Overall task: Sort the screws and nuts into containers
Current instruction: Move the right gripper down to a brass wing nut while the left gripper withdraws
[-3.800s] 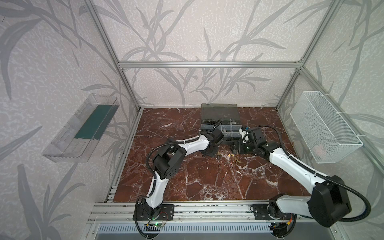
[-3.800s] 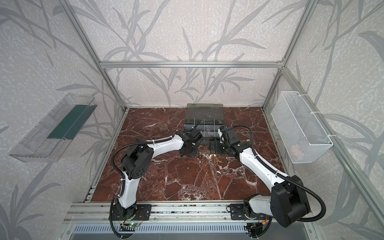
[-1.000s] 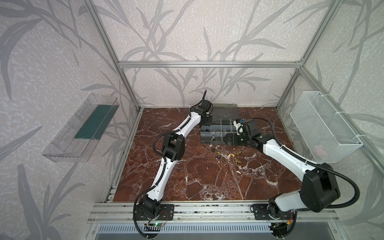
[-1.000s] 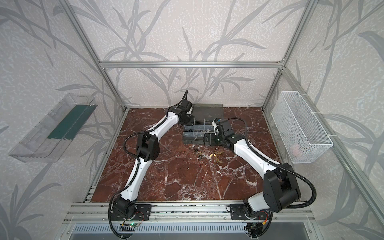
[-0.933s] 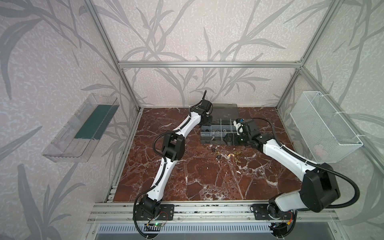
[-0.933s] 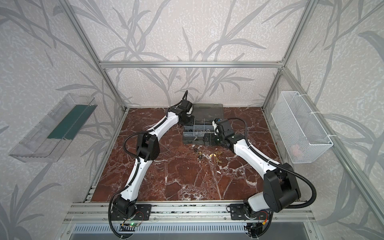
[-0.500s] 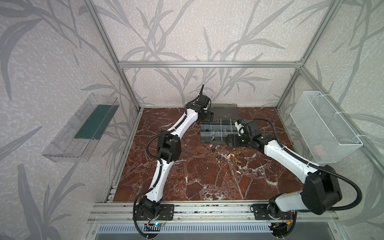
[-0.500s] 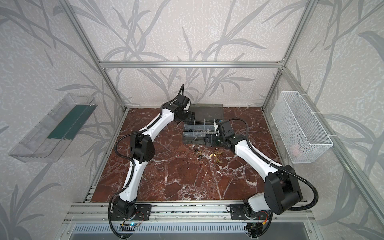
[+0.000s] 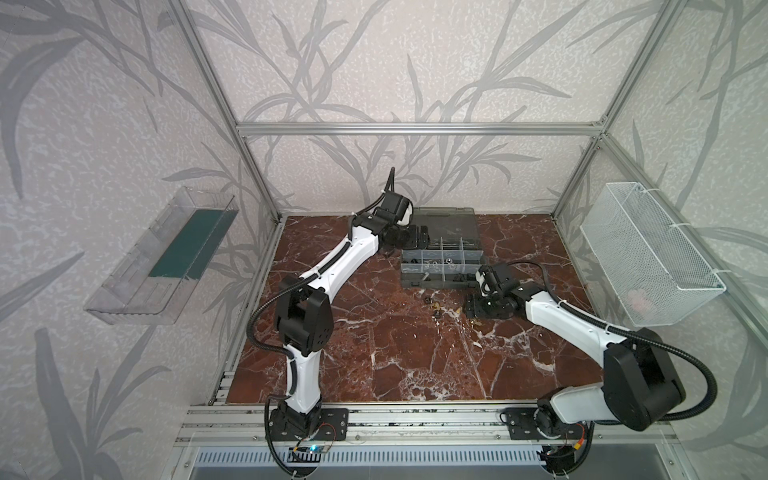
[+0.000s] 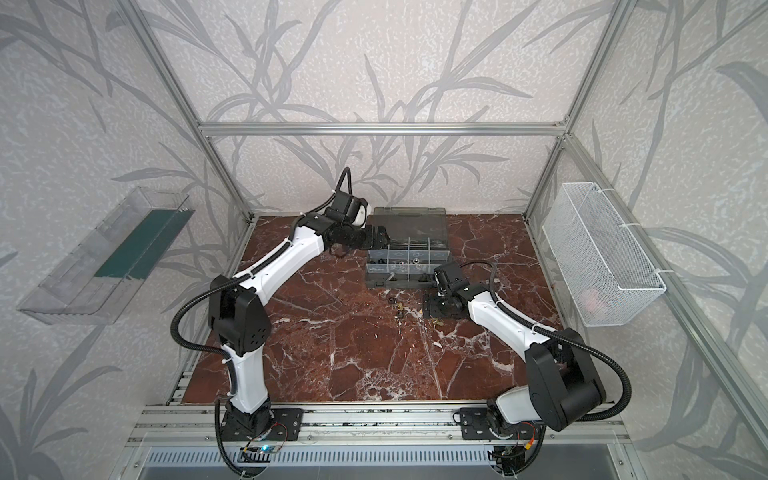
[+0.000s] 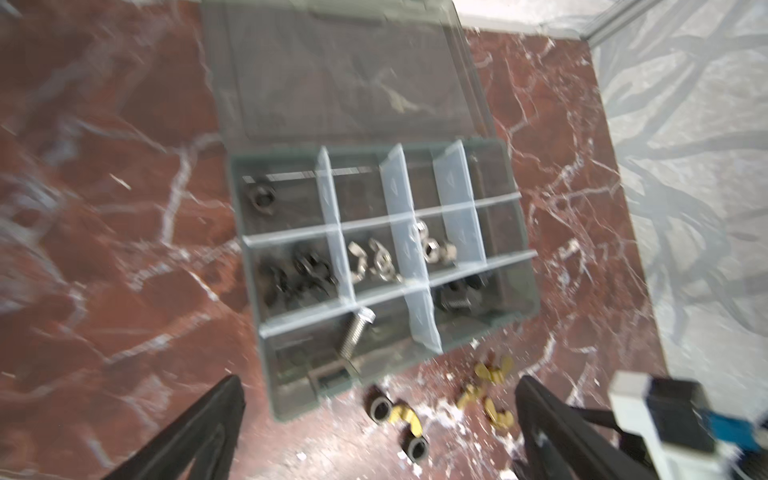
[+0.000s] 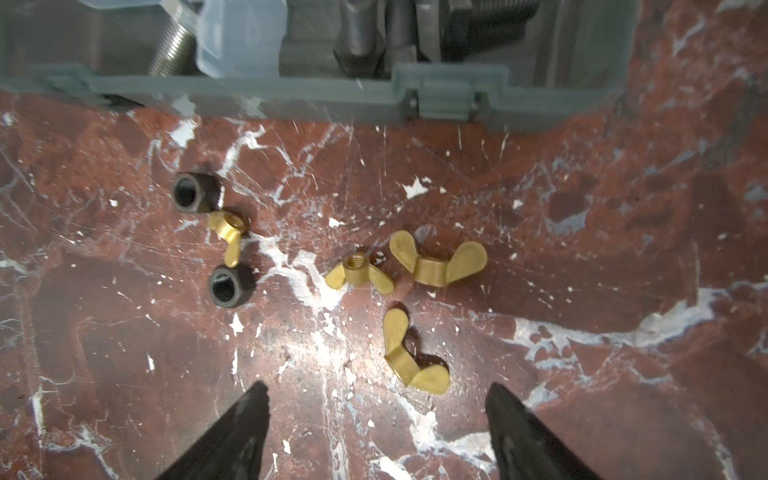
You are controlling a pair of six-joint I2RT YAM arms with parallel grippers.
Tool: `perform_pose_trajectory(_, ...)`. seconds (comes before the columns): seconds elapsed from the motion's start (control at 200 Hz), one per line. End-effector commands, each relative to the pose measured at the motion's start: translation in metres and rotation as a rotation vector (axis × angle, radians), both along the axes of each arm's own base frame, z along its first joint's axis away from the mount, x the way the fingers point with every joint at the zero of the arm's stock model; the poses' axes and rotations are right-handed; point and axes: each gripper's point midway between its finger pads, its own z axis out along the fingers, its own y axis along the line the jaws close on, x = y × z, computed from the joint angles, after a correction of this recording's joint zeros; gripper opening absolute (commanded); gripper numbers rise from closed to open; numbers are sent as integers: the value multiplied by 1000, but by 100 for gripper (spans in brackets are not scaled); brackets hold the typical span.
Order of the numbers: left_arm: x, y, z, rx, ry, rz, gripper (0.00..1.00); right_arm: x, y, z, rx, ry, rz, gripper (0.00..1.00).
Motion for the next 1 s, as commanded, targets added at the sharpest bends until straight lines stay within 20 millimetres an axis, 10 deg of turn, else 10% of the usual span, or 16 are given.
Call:
perform_pose_trajectory(0.0, -23, -18, 17, -119, -17, -40, 100, -10, -4, -10, -9, 23, -13, 71)
perform_pose_trajectory(0.265, -63, -22, 1, -186, 15, -66, 100, -21, -4, -33, -7, 64, -4, 62)
perform_pose_trajectory(0.995, -69, -22, -12, -184, 41, -70, 100, 3, -6, -45, -151, 54, 29, 51)
